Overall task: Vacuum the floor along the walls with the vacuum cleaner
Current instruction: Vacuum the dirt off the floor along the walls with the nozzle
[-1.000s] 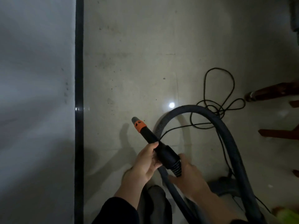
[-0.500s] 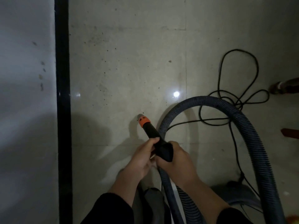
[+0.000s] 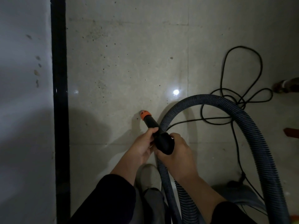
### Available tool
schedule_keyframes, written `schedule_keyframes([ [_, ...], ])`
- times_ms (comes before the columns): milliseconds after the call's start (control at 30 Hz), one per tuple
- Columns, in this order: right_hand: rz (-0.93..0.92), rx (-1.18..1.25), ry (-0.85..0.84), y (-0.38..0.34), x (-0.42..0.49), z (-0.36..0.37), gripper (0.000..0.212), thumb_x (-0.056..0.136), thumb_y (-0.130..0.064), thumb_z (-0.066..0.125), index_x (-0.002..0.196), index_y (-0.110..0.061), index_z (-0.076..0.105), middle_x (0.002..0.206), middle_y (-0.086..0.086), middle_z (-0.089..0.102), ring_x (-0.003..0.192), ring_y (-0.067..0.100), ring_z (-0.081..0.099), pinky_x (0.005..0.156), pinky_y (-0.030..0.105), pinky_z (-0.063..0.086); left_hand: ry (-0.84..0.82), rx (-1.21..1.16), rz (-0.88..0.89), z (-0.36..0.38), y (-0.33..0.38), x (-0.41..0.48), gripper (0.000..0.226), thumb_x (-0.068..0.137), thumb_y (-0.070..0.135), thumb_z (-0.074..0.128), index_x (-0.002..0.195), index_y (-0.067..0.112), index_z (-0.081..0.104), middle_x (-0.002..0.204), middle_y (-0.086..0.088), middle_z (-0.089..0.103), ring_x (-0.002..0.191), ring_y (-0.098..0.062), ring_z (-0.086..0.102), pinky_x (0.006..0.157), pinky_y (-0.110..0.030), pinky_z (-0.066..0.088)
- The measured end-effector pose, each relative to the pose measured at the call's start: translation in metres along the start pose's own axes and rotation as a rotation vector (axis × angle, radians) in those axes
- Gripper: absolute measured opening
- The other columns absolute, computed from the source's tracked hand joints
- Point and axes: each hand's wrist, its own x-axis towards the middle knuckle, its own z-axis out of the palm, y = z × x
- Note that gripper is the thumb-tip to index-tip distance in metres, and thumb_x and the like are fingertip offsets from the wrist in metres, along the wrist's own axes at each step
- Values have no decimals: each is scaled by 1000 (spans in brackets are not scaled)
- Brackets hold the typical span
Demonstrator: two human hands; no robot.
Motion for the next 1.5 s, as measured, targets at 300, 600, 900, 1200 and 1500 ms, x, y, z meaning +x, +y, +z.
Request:
schedule_keyframes([
  [300, -25, 31, -60, 2, -1, -6, 38, 76, -28, 78, 109, -24, 59, 94, -8, 62, 84, 8, 60, 73, 25, 52, 33, -40, -9, -2, -3, -10, 33, 97, 30, 55, 119, 6, 62, 115, -11, 71, 92, -13, 65, 57, -16, 52],
  [600, -37, 11, -154, -7, -8, 4, 47, 75, -29, 80, 117, -27, 59, 101, -9, 64, 91, 8, 61, 80, 28, 54, 80, -125, -39, -25, -13, -20, 36, 97, 30, 56, 122, 5, 60, 111, -12, 71, 92, -15, 67, 60, -19, 52],
  [900, -53, -52, -214, -6, -25, 15, 47, 75, -29, 80, 117, -26, 59, 103, -9, 63, 91, 7, 60, 79, 25, 53, 116, -207, -45, -45, -37, -26, 19, 95, 28, 58, 98, 10, 63, 94, -8, 73, 87, -17, 67, 66, -24, 51],
  [1200, -131, -119, -270, -13, -28, 34, 45, 77, -30, 79, 117, -25, 60, 105, -5, 65, 92, 12, 61, 80, 26, 52, 176, -346, -3, -69, -47, -33, 15, 95, 24, 60, 94, 10, 62, 93, -8, 69, 88, -17, 65, 67, -24, 51],
  [1500, -184, -195, -322, -38, -33, 59, 45, 78, -26, 75, 120, -23, 57, 109, -2, 63, 94, 15, 61, 80, 31, 52, 199, -434, 35, -101, -46, -38, 22, 96, 23, 57, 111, 7, 57, 103, -8, 67, 93, -18, 64, 70, -25, 51],
])
